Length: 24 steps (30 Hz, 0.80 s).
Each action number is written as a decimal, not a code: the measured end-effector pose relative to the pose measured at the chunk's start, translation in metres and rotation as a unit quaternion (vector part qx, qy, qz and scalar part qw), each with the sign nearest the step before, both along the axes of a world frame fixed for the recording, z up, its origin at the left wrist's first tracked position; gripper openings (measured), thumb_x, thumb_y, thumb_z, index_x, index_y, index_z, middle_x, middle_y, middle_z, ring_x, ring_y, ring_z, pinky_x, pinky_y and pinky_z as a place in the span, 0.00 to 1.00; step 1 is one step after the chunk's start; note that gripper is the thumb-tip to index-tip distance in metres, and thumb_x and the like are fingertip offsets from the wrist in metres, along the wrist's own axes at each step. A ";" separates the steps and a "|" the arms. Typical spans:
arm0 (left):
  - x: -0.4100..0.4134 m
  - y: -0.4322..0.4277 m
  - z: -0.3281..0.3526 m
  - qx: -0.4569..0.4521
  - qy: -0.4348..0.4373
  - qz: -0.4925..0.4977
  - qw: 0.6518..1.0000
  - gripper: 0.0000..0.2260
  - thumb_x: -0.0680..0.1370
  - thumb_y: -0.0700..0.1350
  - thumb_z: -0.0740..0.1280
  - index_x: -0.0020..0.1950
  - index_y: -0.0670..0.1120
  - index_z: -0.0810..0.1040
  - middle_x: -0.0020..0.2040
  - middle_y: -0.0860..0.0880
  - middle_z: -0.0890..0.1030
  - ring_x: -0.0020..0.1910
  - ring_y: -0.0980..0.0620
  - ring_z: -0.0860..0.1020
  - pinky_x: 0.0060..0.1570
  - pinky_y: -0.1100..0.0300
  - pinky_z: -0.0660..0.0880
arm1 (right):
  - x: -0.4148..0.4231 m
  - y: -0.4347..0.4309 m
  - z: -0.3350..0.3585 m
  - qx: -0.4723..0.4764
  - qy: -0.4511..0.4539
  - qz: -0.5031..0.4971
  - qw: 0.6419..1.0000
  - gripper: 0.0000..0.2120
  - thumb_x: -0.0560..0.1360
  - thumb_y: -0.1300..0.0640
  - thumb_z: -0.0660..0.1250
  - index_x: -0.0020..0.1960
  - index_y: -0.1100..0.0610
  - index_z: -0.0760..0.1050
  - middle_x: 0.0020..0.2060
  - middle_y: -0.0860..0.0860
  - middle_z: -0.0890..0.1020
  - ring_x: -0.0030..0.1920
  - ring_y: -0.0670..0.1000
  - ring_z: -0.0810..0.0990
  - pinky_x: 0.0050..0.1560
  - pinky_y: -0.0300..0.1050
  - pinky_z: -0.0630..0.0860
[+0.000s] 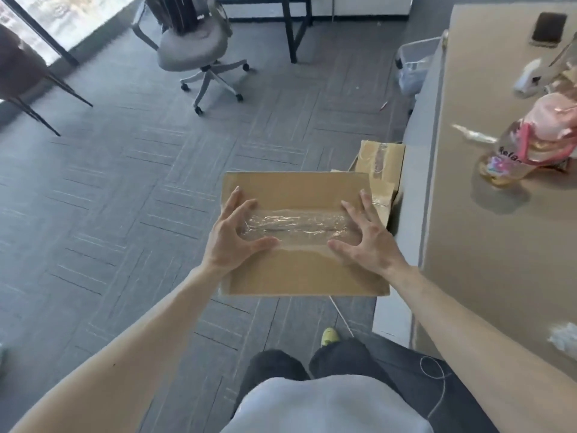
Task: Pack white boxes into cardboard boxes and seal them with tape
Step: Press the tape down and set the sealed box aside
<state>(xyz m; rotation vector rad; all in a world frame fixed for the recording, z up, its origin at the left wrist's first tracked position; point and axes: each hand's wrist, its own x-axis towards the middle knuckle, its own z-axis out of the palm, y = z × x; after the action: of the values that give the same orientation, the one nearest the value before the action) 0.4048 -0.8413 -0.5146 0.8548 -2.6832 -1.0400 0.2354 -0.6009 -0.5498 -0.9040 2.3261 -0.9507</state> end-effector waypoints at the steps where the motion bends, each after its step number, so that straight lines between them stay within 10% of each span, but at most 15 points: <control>1: -0.012 -0.007 -0.007 0.002 0.000 -0.012 1.000 0.44 0.60 0.62 0.79 0.73 0.54 0.72 0.79 0.61 0.55 0.68 0.76 0.57 0.57 0.84 0.57 | -0.008 -0.004 -0.005 0.000 -0.001 -0.008 1.000 0.42 0.70 0.40 0.73 0.78 0.46 0.58 0.79 0.44 0.40 0.77 0.52 0.58 0.66 0.52 0.69; 7: -0.089 -0.052 -0.058 0.029 -0.034 -0.072 0.996 0.43 0.61 0.63 0.79 0.74 0.54 0.71 0.80 0.60 0.54 0.72 0.68 0.57 0.68 0.63 0.62 | -0.057 -0.027 -0.048 0.047 -0.019 -0.067 0.996 0.43 0.69 0.39 0.73 0.78 0.45 0.57 0.79 0.44 0.40 0.75 0.49 0.61 0.66 0.50 0.68; 13: -0.174 -0.099 -0.145 0.077 -0.054 -0.136 0.986 0.41 0.64 0.61 0.80 0.74 0.54 0.71 0.79 0.63 0.54 0.63 0.84 0.56 0.67 0.61 0.69 | -0.111 -0.055 -0.120 0.086 -0.037 -0.134 0.987 0.44 0.68 0.38 0.74 0.78 0.44 0.57 0.79 0.42 0.41 0.76 0.46 0.58 0.65 0.52 0.70; 24: -0.323 -0.144 -0.313 0.100 -0.065 -0.199 0.973 0.41 0.65 0.62 0.79 0.74 0.54 0.70 0.80 0.61 0.54 0.74 0.59 0.64 0.71 0.49 0.69 | -0.224 -0.087 -0.279 0.117 -0.032 -0.220 0.968 0.43 0.66 0.40 0.75 0.76 0.45 0.61 0.79 0.43 0.45 0.73 0.32 0.44 0.70 0.57 0.67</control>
<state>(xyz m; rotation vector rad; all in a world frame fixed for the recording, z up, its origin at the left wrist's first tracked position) 0.0815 -0.9849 -0.8279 0.4282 -2.9756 -1.4016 0.0119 -0.6883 -0.8293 -0.2601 2.5664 -0.8253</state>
